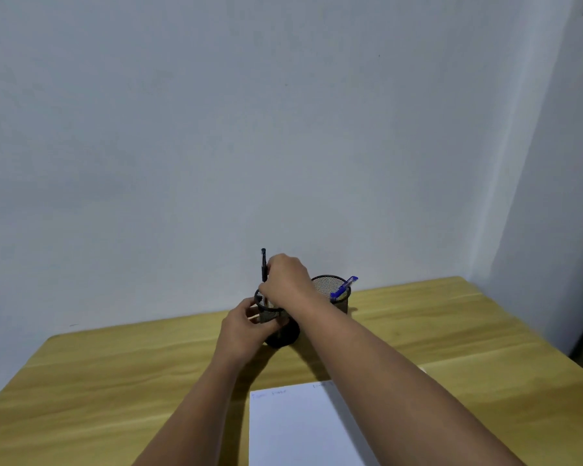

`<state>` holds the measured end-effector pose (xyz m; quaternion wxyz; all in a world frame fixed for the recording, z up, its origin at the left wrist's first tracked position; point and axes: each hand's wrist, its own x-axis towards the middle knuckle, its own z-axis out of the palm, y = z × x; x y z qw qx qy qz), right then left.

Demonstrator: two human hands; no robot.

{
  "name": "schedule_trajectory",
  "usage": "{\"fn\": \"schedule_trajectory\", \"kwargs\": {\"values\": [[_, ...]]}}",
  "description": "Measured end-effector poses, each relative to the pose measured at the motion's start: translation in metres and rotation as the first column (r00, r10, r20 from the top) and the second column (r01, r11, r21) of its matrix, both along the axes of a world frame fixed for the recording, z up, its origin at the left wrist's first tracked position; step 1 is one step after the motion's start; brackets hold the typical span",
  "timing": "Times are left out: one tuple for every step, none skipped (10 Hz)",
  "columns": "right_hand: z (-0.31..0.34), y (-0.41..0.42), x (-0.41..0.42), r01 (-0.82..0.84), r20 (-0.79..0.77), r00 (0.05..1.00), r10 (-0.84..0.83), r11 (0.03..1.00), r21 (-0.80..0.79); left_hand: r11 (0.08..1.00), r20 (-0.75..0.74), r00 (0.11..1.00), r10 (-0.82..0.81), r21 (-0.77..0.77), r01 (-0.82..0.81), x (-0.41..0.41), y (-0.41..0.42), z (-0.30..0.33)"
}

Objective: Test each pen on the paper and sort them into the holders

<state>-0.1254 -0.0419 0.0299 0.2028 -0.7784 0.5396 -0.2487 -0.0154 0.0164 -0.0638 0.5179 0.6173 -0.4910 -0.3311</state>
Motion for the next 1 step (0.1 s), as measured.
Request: {"fn": "schedule_trajectory", "kwargs": {"values": [[0.0095,0.0075,-0.0052,0.029,-0.032,0.999,-0.031,0.997,-0.066,1.000,0.111,0.994,-0.002,-0.004,0.003,-0.0008,0.0067,0.0093]]}}
